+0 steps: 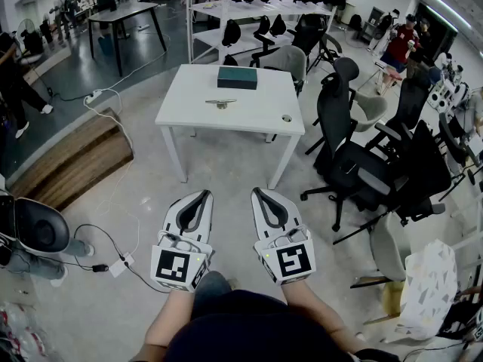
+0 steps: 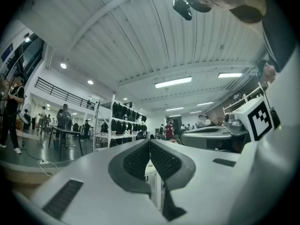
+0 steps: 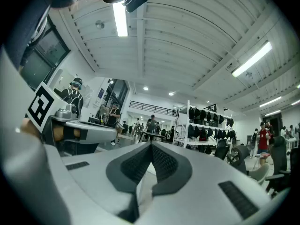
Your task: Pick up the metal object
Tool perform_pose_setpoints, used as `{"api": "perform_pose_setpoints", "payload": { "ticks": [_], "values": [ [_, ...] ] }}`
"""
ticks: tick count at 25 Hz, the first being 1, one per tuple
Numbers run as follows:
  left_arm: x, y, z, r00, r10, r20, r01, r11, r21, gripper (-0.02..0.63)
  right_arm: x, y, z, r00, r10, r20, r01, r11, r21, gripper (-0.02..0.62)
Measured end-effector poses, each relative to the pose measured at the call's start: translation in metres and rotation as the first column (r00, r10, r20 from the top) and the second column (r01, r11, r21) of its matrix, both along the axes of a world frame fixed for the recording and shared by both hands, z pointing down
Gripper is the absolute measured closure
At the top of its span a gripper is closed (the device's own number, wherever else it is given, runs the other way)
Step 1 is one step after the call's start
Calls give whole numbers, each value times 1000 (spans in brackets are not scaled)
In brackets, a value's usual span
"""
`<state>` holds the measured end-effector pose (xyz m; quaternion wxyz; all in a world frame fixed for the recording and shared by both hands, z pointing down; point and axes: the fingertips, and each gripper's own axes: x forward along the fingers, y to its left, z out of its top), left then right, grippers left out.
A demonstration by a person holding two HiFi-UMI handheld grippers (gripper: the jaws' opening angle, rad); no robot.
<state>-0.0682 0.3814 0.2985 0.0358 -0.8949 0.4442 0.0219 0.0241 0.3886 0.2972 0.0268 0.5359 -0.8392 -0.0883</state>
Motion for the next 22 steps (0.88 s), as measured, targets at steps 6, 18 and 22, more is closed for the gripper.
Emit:
{"api": "perform_pose_setpoints", "payload": {
  "ticks": [6,18,22],
  "values": [
    [-3,-24,5,1000,-8,6,8,1000,1,580,-1,-24,9,1000,-1,8,1,1000,-2,568],
    [-4,-168,21,1000,21,11,-21,1000,-8,580,-3,-166,27,997,42,-68,-41,999,12,556],
    [-12,-233,21,999,36,19,-36,999,-6,580,-13,-236,37,996,48,-72,-50,998,-25,482]
  ]
}}
